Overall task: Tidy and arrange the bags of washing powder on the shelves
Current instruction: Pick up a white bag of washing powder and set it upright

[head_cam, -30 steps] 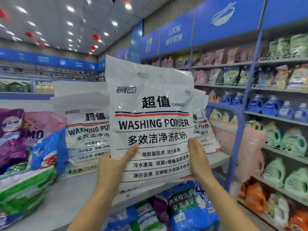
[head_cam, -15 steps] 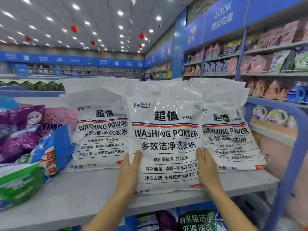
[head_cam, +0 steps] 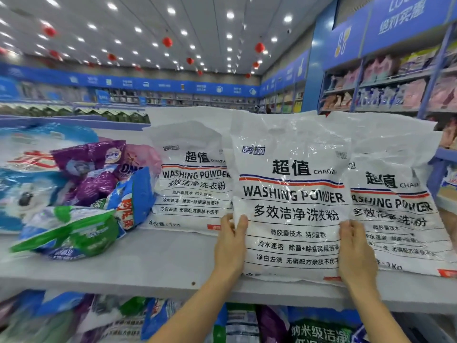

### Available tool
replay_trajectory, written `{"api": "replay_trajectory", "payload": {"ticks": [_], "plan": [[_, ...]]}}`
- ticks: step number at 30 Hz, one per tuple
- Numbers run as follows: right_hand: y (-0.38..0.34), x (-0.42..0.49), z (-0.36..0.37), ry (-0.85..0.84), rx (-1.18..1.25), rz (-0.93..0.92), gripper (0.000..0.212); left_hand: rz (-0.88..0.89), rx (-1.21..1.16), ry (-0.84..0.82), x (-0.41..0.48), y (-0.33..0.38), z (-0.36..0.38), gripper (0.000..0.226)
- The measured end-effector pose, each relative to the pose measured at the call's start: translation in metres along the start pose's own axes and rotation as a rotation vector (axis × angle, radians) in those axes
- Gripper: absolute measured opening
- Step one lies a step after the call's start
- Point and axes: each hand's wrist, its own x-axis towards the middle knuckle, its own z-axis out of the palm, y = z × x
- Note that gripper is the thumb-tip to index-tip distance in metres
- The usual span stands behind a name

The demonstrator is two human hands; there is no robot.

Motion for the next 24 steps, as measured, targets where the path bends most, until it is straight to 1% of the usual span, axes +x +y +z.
{"api": "replay_trajectory", "payload": {"ticks": [1, 3, 6, 8, 10, 12, 13, 14, 16, 17, 20, 22, 24], "plan": [[-0.003, 0.0, -0.002, 0.051, -0.054, -0.027, 0.047, 0.008, -0.002, 0.006, -0.003, 0.001, -0.006, 0.037], [-0.015, -0.001, -0.009, 0.145, -0.122, -0.079, 0.046, 0.046, 0.01, 0.026, -0.009, 0.004, -0.026, 0.035], [-0.053, -0.014, -0.013, 0.227, -0.023, -0.164, 0.042, 0.133, 0.108, 0.041, -0.019, 0.008, -0.074, 0.023], [-0.085, -0.029, -0.006, 0.184, 0.076, -0.238, 0.037, 0.175, 0.164, 0.045, -0.029, 0.013, -0.116, 0.017], [-0.12, -0.05, 0.007, 0.057, 0.181, -0.316, 0.029, 0.198, 0.18, 0.07, -0.042, 0.021, -0.164, 0.013], [-0.152, -0.074, 0.025, -0.095, 0.31, -0.383, 0.017, 0.221, 0.165, 0.126, -0.062, 0.03, -0.215, 0.012], [-0.166, -0.087, 0.034, -0.173, 0.375, -0.389, 0.008, 0.229, 0.163, 0.169, -0.074, 0.034, -0.243, 0.017], [-0.18, -0.101, 0.045, -0.262, 0.444, -0.37, 0.006, 0.227, 0.152, 0.217, -0.088, 0.037, -0.272, 0.021], [-0.204, -0.136, 0.067, -0.422, 0.582, -0.298, 0.021, 0.223, 0.126, 0.313, -0.121, 0.04, -0.332, 0.022], [-0.217, -0.156, 0.078, -0.479, 0.631, -0.263, 0.023, 0.224, 0.123, 0.359, -0.141, 0.04, -0.363, 0.018], [-0.258, -0.219, 0.112, -0.638, 0.752, -0.173, 0.02, 0.208, 0.128, 0.535, -0.205, 0.033, -0.456, 0.007], [-0.286, -0.264, 0.136, -0.753, 0.817, -0.136, 0.018, 0.179, 0.129, 0.69, -0.251, 0.02, -0.519, 0.013], [-0.316, -0.312, 0.159, -0.826, 0.863, -0.112, 0.022, 0.148, 0.125, 0.849, -0.299, 0.005, -0.58, 0.015]]}}
